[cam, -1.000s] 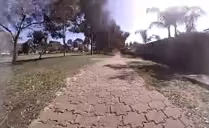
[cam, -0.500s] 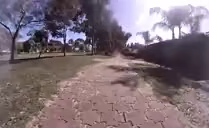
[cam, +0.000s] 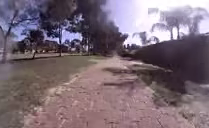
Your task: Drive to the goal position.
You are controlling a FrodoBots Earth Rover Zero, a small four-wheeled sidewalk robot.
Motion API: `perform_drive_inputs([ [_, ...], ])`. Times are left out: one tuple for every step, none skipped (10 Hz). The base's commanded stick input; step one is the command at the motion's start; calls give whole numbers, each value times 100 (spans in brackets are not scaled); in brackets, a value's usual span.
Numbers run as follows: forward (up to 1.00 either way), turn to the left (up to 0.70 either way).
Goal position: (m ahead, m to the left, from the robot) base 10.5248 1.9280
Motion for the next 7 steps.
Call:
perform_drive_inputs([
  [70,0],
  [70,0],
  [70,0],
  [70,0],
  [70,0],
  [70,0],
  [70,0],
])
